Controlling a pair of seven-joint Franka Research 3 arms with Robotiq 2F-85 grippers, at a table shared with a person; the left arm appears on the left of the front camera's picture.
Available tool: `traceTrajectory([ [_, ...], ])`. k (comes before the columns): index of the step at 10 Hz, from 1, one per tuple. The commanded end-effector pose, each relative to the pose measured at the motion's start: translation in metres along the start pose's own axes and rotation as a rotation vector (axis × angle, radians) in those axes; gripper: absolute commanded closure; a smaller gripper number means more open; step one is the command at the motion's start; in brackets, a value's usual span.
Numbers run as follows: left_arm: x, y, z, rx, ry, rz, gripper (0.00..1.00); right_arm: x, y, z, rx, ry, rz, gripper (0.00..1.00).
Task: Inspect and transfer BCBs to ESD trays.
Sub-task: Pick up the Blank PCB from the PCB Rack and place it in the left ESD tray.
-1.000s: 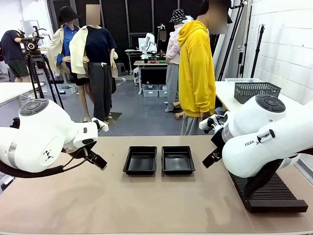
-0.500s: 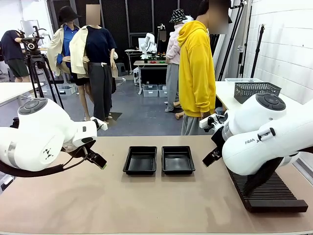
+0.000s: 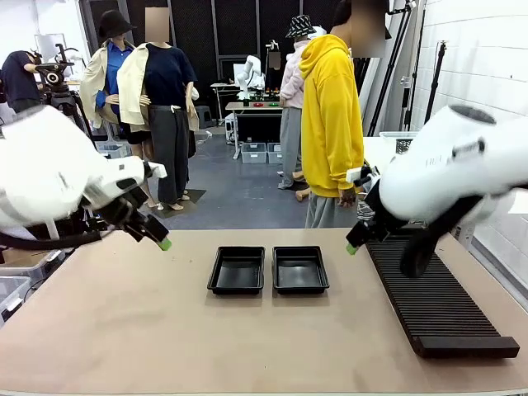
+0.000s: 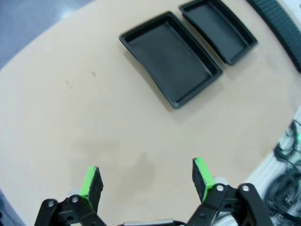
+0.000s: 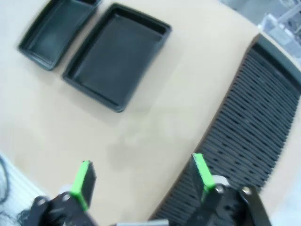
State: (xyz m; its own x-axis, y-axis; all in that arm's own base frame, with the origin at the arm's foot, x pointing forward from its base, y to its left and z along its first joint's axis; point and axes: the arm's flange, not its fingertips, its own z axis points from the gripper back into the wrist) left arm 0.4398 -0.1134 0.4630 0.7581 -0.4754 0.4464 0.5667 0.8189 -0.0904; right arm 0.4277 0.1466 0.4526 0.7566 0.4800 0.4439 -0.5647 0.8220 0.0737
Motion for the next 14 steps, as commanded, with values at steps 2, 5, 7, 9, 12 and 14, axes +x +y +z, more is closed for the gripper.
traceTrajectory([
  [2,0.027,0.041,0.036,-0.208,0.085,0.018,0.00,0.014,-0.037,0.043,0.231,0.025,-0.039,0.00],
  [5,0.003,0.091,0.065,-0.552,-0.054,0.103,0.00,-0.014,-0.101,0.076,0.584,-0.090,-0.119,0.00],
  [7,-0.031,0.122,0.080,-0.632,-0.194,0.187,0.00,-0.050,-0.137,0.090,0.760,-0.233,-0.171,0.00],
  [9,-0.068,0.162,0.089,-0.678,-0.301,0.296,0.00,-0.092,-0.169,0.105,0.871,-0.363,-0.193,0.00],
  [12,-0.105,0.201,0.095,-0.724,-0.408,0.383,0.00,-0.134,-0.193,0.108,0.959,-0.486,-0.221,0.00],
  [14,-0.111,0.207,0.095,-0.735,-0.422,0.382,0.00,-0.148,-0.203,0.104,1.015,-0.520,-0.219,0.00],
])
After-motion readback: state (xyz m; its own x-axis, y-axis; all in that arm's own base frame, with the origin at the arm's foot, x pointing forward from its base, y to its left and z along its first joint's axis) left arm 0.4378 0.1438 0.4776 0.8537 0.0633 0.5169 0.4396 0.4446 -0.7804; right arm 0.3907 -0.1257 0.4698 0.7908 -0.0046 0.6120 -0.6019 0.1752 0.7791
